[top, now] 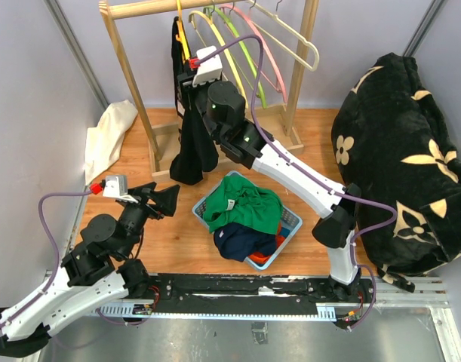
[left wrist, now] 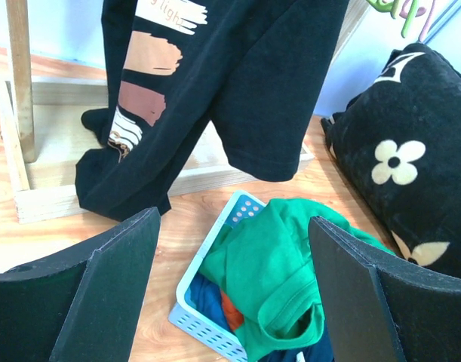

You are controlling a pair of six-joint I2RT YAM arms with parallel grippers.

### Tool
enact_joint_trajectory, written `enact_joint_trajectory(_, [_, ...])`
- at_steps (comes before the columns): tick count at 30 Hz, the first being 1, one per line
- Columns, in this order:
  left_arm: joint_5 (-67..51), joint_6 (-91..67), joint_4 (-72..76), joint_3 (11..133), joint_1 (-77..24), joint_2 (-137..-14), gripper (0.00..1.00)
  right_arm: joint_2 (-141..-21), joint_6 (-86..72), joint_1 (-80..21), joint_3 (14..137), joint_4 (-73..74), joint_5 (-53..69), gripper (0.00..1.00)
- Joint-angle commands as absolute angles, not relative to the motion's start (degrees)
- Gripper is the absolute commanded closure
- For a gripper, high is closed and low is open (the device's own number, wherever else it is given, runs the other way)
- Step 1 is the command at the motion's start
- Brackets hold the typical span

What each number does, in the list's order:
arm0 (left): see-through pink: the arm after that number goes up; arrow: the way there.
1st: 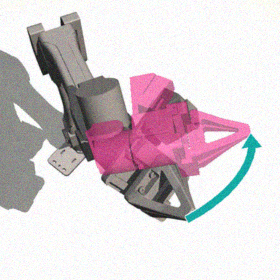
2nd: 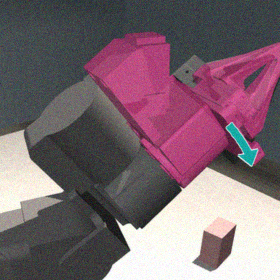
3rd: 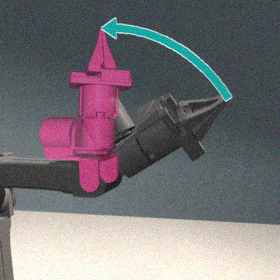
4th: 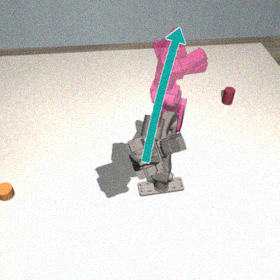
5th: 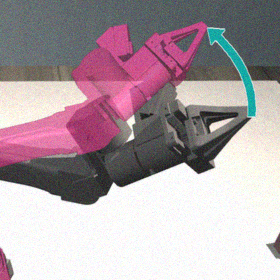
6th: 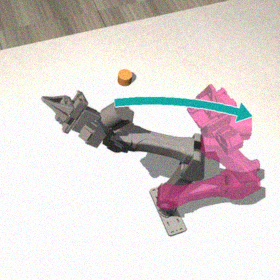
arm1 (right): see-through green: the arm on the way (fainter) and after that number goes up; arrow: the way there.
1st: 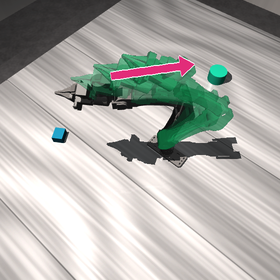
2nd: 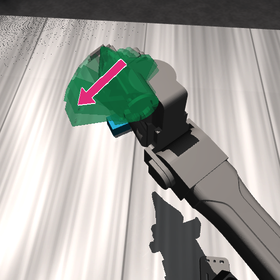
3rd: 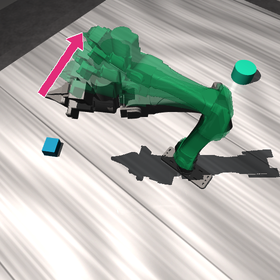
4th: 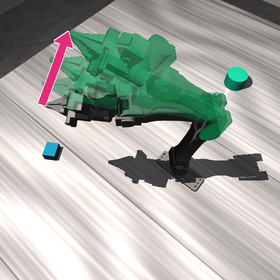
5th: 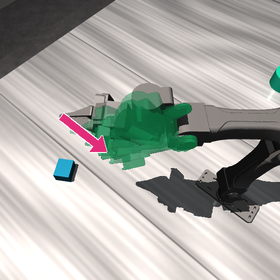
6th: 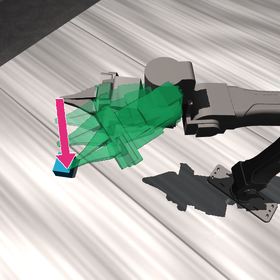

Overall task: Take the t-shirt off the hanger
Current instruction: Pick up the hanger from the clothesline.

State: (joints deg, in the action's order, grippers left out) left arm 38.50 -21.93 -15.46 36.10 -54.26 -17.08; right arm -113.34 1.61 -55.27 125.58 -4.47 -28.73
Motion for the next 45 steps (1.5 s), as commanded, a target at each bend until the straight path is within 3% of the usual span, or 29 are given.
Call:
enact_joint_trajectory(1, [39.03, -21.96, -13.04, 35.61, -54.76, -17.77, 0.16, -109.74, 1.05, -53.9, 123.29, -6.46, -27.63, 0.48])
enact_joint_trajectory(33, [39.46, -20.39, -11.29, 35.81, -54.74, -18.95, 0.14, -113.2, -1.19, -50.47, 128.61, -6.06, -20.99, 0.62])
enact_joint_trajectory(45, [39.56, -20.6, -11.45, 35.75, -54.76, -18.81, 0.14, -115.0, -1.84, -50.27, 129.95, -5.35, -20.26, 0.73])
